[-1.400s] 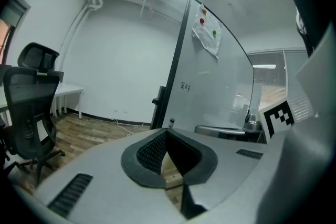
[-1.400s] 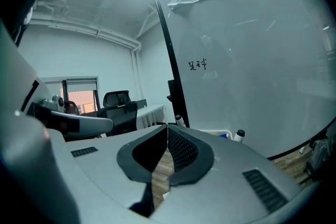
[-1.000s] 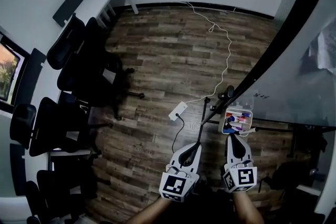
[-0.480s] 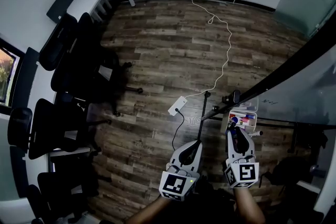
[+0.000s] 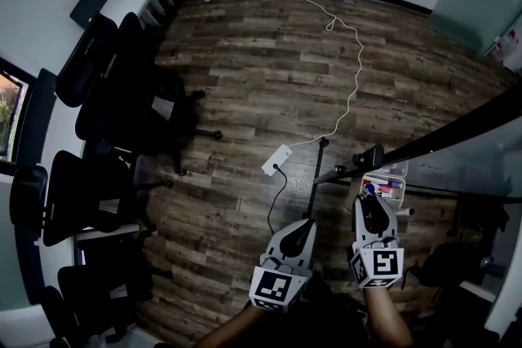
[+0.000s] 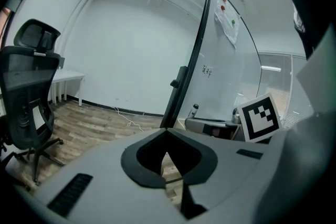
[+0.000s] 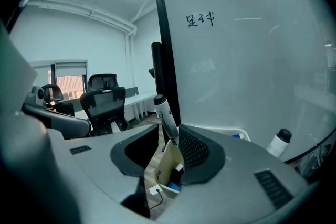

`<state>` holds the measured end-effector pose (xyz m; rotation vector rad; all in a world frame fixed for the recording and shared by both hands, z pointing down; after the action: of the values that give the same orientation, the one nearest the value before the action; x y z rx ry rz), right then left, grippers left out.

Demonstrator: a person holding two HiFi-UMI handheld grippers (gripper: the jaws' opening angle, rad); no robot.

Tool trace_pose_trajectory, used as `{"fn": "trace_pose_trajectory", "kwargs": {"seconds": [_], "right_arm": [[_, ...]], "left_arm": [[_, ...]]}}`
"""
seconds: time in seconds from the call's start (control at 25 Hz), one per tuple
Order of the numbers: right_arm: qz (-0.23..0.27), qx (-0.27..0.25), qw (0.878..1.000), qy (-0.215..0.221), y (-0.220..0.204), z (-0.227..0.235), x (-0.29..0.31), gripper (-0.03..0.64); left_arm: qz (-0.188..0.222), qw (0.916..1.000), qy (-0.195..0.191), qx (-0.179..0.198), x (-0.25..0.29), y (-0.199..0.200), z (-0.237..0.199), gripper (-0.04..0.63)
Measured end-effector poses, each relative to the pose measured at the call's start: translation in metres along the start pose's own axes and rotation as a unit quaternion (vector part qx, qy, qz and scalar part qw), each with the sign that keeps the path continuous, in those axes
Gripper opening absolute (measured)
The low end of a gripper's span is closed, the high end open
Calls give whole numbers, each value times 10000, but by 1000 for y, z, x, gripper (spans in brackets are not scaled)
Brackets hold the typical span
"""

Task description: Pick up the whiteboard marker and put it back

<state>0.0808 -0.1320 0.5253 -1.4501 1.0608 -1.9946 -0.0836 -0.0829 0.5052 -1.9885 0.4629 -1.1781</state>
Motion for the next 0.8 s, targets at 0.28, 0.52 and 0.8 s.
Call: {"fn": "trace_pose_trajectory", "kwargs": {"seconds": [0.28,0.52,0.8], "right_arm": [[-17,-50,9999,-142,2,3,5,118],[25,26,9997,-260,4,7,5,104],[30,-5,9994,-352,6,12,5,83]], "left_arm": [[-72,9999,-57,-75,4,4,-2,6],[-125,9999,-21,7,7,6,-8,6],[-95,9998,-8,-154,4,2,-8,7]]}}
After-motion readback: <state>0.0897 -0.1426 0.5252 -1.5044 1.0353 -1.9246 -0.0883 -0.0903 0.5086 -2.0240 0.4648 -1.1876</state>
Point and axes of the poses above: the fingertips, and each gripper's own axes: x forward along the fingers, z to its right, y out of its top, the point moved 6 cm from there along -x, backward along the fingers, and after that the axes turned 15 degrees about -z, right-handed, at the moved point
